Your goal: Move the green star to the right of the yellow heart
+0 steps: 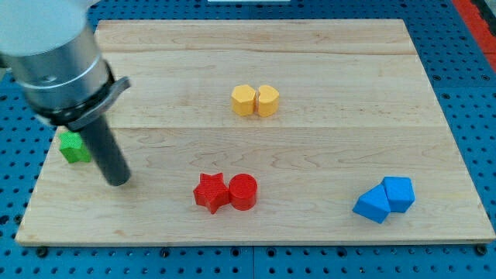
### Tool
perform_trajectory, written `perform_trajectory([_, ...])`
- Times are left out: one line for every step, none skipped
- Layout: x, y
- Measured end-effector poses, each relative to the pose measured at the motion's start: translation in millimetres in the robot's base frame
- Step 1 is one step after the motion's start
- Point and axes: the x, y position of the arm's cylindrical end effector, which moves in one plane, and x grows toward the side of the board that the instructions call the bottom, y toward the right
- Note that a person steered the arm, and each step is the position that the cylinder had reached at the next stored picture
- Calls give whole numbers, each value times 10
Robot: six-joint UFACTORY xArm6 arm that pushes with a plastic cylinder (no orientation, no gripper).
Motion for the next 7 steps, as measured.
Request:
perform_trajectory([-108,-718])
perform_trajectory([-460,-842])
perform_trajectory([-650,-370])
perform_trajectory([-650,782])
perform_trajectory([-629,1747])
perform_trajectory([-214,2090])
perform_trajectory([-270,2628])
